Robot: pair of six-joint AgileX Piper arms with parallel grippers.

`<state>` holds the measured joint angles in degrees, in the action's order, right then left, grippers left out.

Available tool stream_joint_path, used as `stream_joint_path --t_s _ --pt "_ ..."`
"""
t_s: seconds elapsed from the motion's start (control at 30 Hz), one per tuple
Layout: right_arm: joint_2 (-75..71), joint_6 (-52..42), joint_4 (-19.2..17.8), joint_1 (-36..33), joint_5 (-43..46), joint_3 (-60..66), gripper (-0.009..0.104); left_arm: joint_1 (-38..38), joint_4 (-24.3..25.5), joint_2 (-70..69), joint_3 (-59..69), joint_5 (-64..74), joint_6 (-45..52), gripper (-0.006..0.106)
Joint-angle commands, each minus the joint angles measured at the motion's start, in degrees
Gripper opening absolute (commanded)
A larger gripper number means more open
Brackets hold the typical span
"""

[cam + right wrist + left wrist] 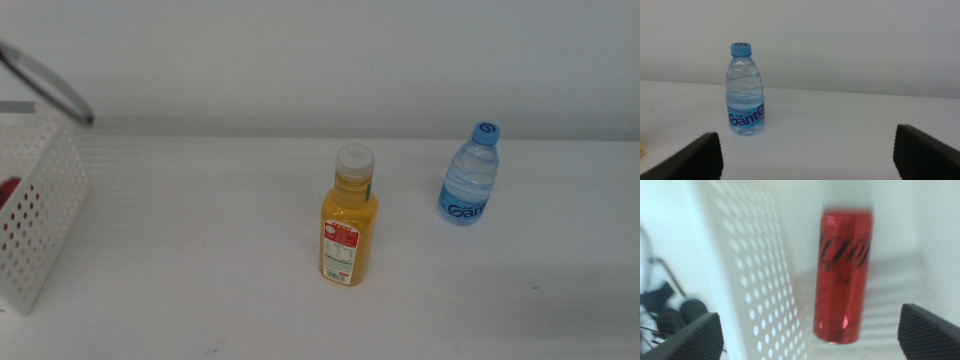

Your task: Use arms to grab the bottles and put them into the dustbin to the left of the table.

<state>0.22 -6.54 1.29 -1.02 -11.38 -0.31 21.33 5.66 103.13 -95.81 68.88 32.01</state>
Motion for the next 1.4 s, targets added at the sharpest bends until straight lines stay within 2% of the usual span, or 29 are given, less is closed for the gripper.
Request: stream_joint_path --t_s 0.0,0.17,0.3,0.47,0.57,0.7,0.87,0.93,1.0,1.1,1.23,1.37 --pt "-2.3 -0.4 -0.5 0.4 0.5 2.5 0.091 -2.8 -1.6 -4.7 -1.8 6.3 -6.1 0.094" --pt "-2.3 -0.4 -0.5 0.4 0.5 2.5 0.091 -11.3 -7.2 -15.1 -0.4 6.4 -19.4 0.094" --pt "-2.3 -0.4 -0.5 0.4 0.5 2.5 0.091 -21.4 -9.1 -25.3 9.2 3.1 -18.2 0.094" --pt "-2.3 -0.4 -0.5 0.4 0.5 2.5 0.091 -34.8 -11.1 -36.8 29.9 -12.8 -17.8 0.094" --pt "-2.3 -0.4 -0.5 0.4 0.5 2.5 0.091 -40.3 -11.4 -41.7 39.8 -21.4 -20.8 0.094" --pt "-2.3 -0.4 -0.5 0.4 0.5 2.5 0.091 -44.7 -14.4 -45.7 49.1 -32.4 -20.8 0.094" --pt "-2.3 -0.4 -0.5 0.4 0.5 2.5 0.091 -52.6 -13.0 -49.2 65.7 -64.7 -23.6 0.094" --pt "-2.3 -0.4 -0.5 0.4 0.5 2.5 0.091 -54.6 -14.1 -49.2 71.5 -76.9 -25.4 0.094" --pt "-2.3 -0.4 -0.5 0.4 0.5 2.5 0.091 -55.7 -15.3 -49.1 76.0 -83.4 -27.5 0.094" --pt "-2.3 -0.4 -0.5 0.4 0.5 2.5 0.091 -56.2 -15.1 -49.1 78.8 -86.1 -28.6 0.094" --pt "-2.3 -0.4 -0.5 0.4 0.5 2.5 0.091 -56.2 -11.8 -49.1 78.8 -86.2 -28.6 0.094" --pt "-2.3 -0.4 -0.5 0.4 0.5 2.5 0.091 -56.2 -11.5 -49.1 78.8 -86.9 -29.1 0.094"
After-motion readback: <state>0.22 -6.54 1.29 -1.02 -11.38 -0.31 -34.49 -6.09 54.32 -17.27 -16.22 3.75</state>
